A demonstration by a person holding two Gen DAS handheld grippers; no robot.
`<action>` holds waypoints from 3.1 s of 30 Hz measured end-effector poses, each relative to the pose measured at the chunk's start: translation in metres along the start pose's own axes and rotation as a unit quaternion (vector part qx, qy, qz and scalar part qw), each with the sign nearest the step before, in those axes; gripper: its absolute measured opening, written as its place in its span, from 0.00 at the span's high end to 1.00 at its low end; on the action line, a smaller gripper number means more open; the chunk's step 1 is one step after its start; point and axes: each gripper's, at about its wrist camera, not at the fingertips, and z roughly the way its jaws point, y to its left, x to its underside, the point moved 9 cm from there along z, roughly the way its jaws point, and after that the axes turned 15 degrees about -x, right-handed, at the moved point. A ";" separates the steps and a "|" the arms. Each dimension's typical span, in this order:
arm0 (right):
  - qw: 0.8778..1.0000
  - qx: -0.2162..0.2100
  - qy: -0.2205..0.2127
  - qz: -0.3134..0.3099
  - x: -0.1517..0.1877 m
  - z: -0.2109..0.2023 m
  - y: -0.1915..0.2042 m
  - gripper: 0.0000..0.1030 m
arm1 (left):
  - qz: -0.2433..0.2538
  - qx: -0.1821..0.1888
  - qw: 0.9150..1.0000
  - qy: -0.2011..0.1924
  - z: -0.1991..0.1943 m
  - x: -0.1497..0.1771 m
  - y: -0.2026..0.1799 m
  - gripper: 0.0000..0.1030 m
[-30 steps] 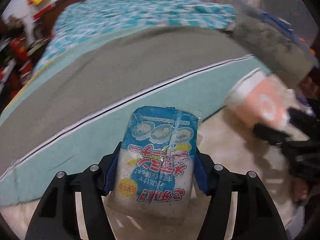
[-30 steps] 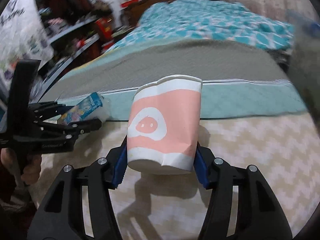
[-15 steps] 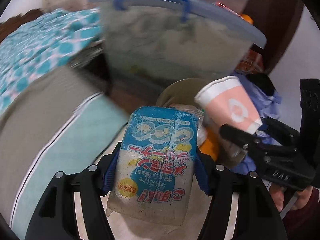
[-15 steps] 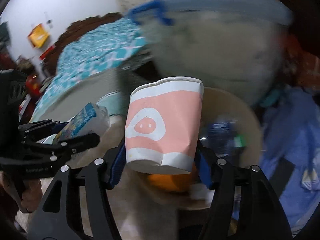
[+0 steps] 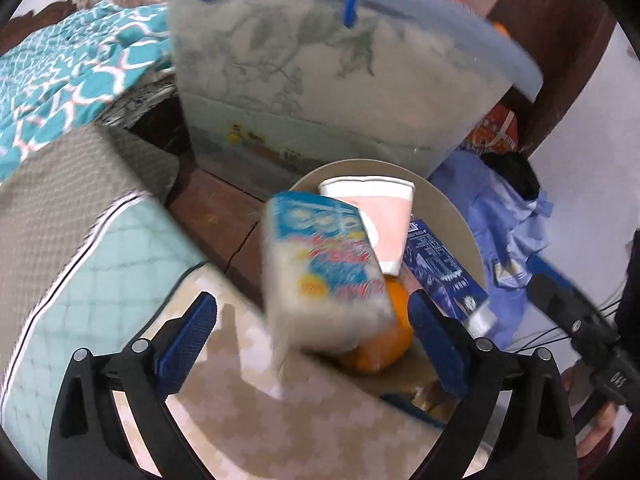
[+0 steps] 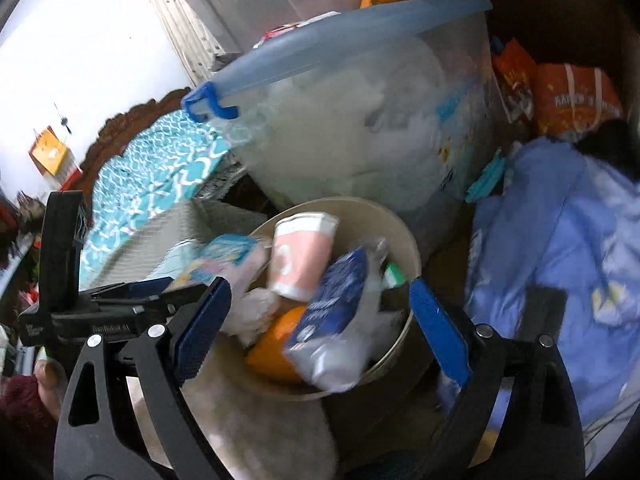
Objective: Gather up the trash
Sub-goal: 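Open the left tool over the wastebasket while the right tool releases the pink cup, then grasp the blue tissue pack from the wastebasket with the right tool, then lower the tissue pack back into the wastebasket with the right tool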
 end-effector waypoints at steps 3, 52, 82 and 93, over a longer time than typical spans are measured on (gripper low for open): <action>1.000 -0.023 -0.001 -0.007 0.019 -0.004 0.032 0.12 | -0.014 0.002 1.000 -0.014 -0.022 0.014 0.022 0.09; 0.952 0.148 0.178 -0.201 0.012 0.075 0.079 0.34 | -0.152 -0.053 0.985 -0.059 -0.183 0.212 0.203 0.08; 0.957 0.200 0.171 -0.125 -0.025 0.128 0.060 0.35 | -0.167 -0.080 0.981 -0.055 -0.200 0.237 0.215 0.08; 0.933 0.208 0.251 -0.154 0.022 0.109 0.027 0.70 | -0.169 -0.074 0.982 -0.040 -0.186 0.236 0.216 0.08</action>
